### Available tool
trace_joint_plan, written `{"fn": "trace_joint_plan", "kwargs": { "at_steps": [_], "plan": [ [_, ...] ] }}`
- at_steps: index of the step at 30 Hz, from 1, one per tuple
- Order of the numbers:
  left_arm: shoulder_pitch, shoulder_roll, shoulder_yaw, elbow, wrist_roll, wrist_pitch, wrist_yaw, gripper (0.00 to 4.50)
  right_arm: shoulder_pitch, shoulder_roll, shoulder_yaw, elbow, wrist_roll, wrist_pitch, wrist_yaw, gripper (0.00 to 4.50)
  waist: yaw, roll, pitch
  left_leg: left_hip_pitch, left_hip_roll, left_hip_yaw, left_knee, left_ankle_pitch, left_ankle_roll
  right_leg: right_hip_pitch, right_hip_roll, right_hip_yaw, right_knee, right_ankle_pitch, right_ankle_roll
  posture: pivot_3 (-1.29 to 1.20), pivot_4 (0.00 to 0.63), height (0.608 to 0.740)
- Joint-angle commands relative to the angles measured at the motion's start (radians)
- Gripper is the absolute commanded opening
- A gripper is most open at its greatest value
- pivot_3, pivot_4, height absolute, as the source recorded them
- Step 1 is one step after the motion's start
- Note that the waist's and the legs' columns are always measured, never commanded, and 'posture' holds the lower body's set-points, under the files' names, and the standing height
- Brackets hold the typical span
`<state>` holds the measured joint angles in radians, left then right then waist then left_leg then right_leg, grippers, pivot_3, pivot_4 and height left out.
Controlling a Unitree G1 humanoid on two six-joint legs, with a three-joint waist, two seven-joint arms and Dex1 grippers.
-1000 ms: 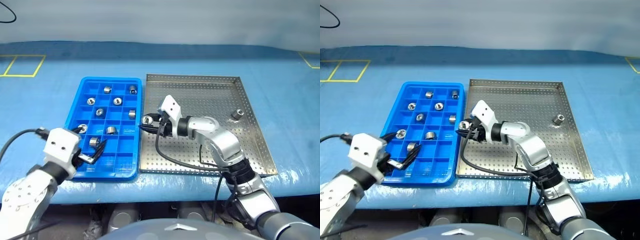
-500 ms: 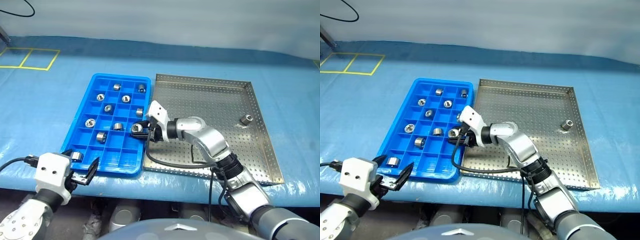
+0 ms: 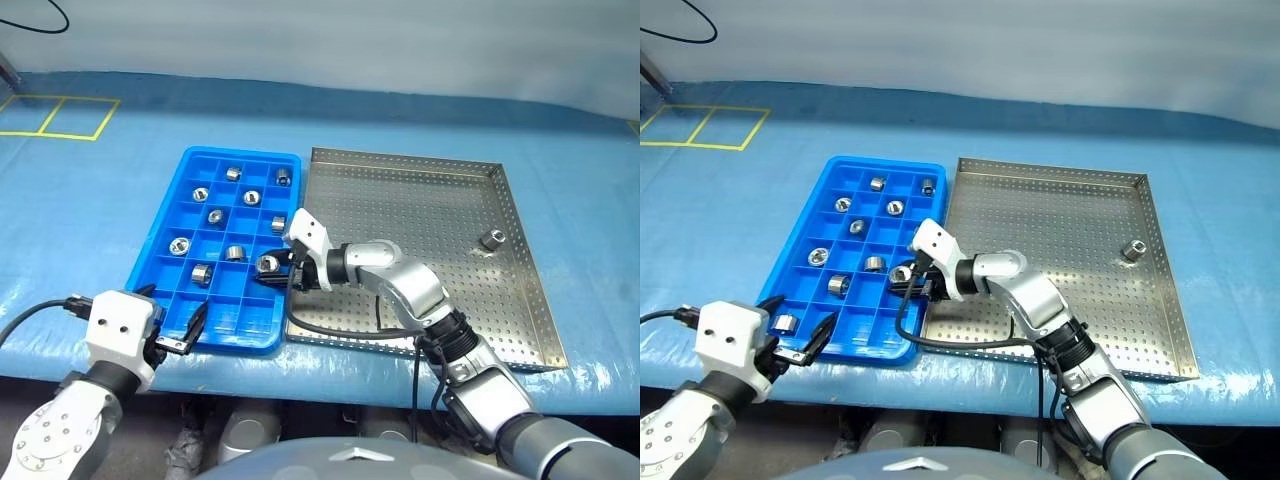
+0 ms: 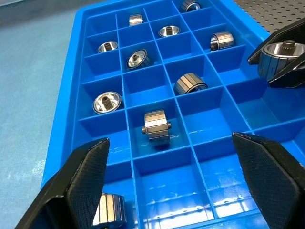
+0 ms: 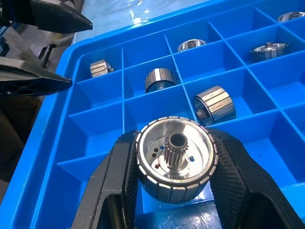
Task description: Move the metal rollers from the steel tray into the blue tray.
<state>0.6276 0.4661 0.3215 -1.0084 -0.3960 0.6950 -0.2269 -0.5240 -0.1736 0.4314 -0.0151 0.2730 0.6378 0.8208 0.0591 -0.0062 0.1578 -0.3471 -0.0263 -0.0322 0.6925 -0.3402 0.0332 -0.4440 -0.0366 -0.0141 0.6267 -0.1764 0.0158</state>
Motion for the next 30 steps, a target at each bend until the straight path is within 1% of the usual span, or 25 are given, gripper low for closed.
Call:
{"fn": "trace_joint_plan", "kwargs": {
  "at_steps": [1,4,6,8,13,20,22,26,30],
  "plan": [
    [-0.015,0.004,0.0,-0.039,0.0,0.011,0.001,4.5,-0.003,0.02,-0.031,-0.028,0.011,-0.031,-0.014,1.72,-0.001,0.0,0.0,0.0,0.0,0.0,0.0,0.0,0.0,0.0,0.0,0.0,0.0,0.0,0.0,0.2,0.15,0.74],
    [-0.03,0.003,0.001,-0.038,0.001,0.023,-0.003,4.5,-0.002,0.022,-0.04,-0.032,0.011,-0.032,-0.023,1.72,-0.004,0.0,0.0,0.0,0.0,-0.001,-0.001,0.0,-0.001,0.0,0.0,0.0,0.0,0.0,0.0,0.19,0.15,0.74],
    [-0.041,0.004,0.001,-0.034,0.002,0.029,-0.006,4.5,0.0,0.01,-0.038,-0.044,0.024,-0.023,0.001,1.72,-0.005,0.0,0.0,0.0,0.0,-0.001,-0.001,0.0,-0.001,0.0,0.0,0.0,0.0,0.0,0.0,0.18,0.15,0.74],
    [-0.051,0.006,0.0,-0.03,0.005,0.031,-0.008,4.5,0.005,0.001,-0.034,-0.056,0.029,-0.021,0.013,2.45,-0.007,0.0,0.0,0.0,0.0,-0.001,-0.001,0.0,-0.001,0.0,0.0,0.0,0.0,0.0,0.0,0.18,0.15,0.74],
    [-0.074,0.008,-0.003,-0.022,0.013,0.04,-0.016,4.5,0.02,0.006,-0.037,-0.068,0.022,-0.038,0.0,4.0,-0.015,0.0,0.0,0.0,0.0,-0.001,-0.001,0.001,-0.001,0.0,0.0,0.0,0.0,0.0,0.0,0.17,0.15,0.74],
    [-0.104,0.012,-0.02,-0.015,0.009,0.047,-0.024,4.5,0.021,0.025,-0.09,-0.066,0.009,-0.08,-0.069,4.0,-0.018,0.0,0.0,0.001,0.0,-0.001,-0.002,0.001,-0.002,0.0,0.0,0.0,0.0,0.0,0.0,0.16,0.15,0.74],
    [-0.133,0.015,-0.047,-0.008,0.004,0.049,-0.029,4.5,0.015,0.027,-0.152,-0.062,0.007,-0.086,-0.129,4.0,-0.016,0.0,0.0,0.001,0.0,-0.002,-0.002,0.001,-0.002,0.0,0.0,0.0,0.0,0.0,0.0,0.14,0.15,0.74],
    [-0.231,0.018,-0.126,0.025,-0.004,0.062,-0.039,4.5,-0.005,0.018,-0.298,-0.016,-0.031,-0.092,-0.312,4.0,-0.016,0.0,0.0,0.001,-0.001,-0.002,-0.002,0.002,-0.002,0.001,0.0,0.0,0.0,0.0,0.0,0.1,0.15,0.74],
    [-0.398,0.024,-0.261,0.098,0.008,0.065,-0.068,4.5,-0.004,-0.042,-0.42,0.034,-0.085,-0.075,-0.459,4.0,-0.017,0.0,0.0,0.001,-0.002,-0.002,-0.002,0.002,-0.002,0.001,0.001,0.0,0.0,0.0,0.0,0.06,0.15,0.74]
  ]
}}
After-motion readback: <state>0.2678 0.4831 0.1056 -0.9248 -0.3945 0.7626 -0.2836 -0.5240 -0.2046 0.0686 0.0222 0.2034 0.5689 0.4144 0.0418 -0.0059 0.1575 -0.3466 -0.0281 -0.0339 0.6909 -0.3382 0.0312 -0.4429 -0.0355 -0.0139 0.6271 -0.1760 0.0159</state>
